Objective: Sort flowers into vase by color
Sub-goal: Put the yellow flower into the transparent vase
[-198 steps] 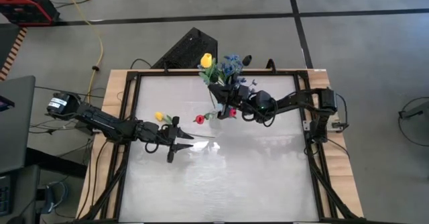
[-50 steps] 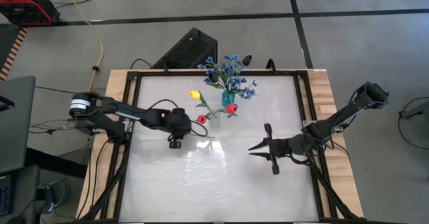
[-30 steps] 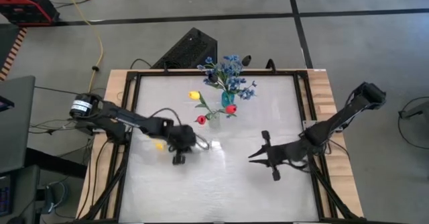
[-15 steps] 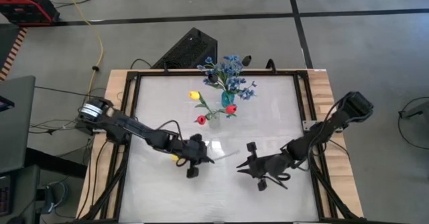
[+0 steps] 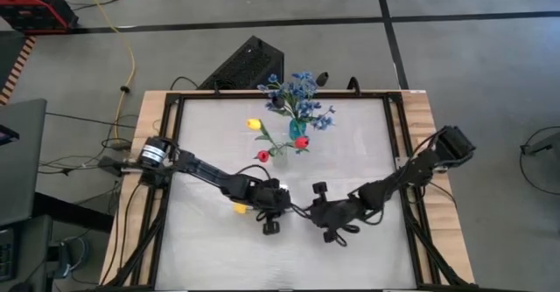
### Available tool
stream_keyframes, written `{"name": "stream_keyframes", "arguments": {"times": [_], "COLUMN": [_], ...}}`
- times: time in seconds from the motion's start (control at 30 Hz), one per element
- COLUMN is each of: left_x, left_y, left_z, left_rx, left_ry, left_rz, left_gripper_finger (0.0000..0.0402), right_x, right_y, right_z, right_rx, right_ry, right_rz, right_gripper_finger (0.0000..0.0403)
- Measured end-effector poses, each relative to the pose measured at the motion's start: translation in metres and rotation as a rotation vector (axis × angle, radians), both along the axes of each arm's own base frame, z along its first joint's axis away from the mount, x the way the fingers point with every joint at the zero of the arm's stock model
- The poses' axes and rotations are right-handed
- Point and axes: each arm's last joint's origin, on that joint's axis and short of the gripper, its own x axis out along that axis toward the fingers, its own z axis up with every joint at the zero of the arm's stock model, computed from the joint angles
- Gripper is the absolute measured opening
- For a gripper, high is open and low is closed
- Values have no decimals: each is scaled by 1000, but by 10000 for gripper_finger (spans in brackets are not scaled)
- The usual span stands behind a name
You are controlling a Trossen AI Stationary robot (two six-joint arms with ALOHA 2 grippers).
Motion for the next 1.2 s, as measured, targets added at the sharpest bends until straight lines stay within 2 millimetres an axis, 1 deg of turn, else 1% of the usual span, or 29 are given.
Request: {"name": "stream_keyframes", "arguments": {"times": [0.13, 0.33, 0.43, 0.53, 0.63, 0.7, 0.77, 0.93, 0.97, 1.07, 1.13, 1.2], "left_x": [6, 6, 6, 6, 6, 6, 6, 7, 7, 4, 0, -6], "left_y": [-5, -6, -6, -7, -7, -7, -7, -8, -9, -11, -14, -17], "left_z": [3, 5, 4, 4, 4, 4, 4, 5, 7, 21, 31, 38], "left_rx": [30, 72, 76, 84, 84, 89, 111, 180, 187, 179, 209, 262], "left_ry": [-5, -20, -19, -19, -18, -22, -34, -64, -70, -101, -116, -119], "left_rz": [-39, -65, -78, -90, -91, -95, -104, -147, -148, -157, -143, -118], "left_gripper_finger": [0, 0, 0, 0, 0, 0, 0, 0, 0, 0, 0, 0], "right_x": [11, 17, 17, 17, 17, 16, 14, 10, 9, 7, 5, 3], "right_y": [-5, -9, -15, -19, -21, -22, -22, -20, -20, -19, -18, -16], "right_z": [-13, -28, -33, -34, -35, -36, -36, -37, -37, -36, -36, -35], "right_rx": [80, 46, 28, 27, 32, 39, 40, 59, 58, 84, 92, 88], "right_ry": [117, 240, 274, 291, 302, 316, 332, 380, 388, 401, 410, 415], "right_rz": [4, -32, -69, -96, -118, -130, -135, -110, -114, -146, -155, -149], "right_gripper_finger": [140, 199, 215, 217, 204, 182, 150, 35, 24, 29, 39, 39]}}
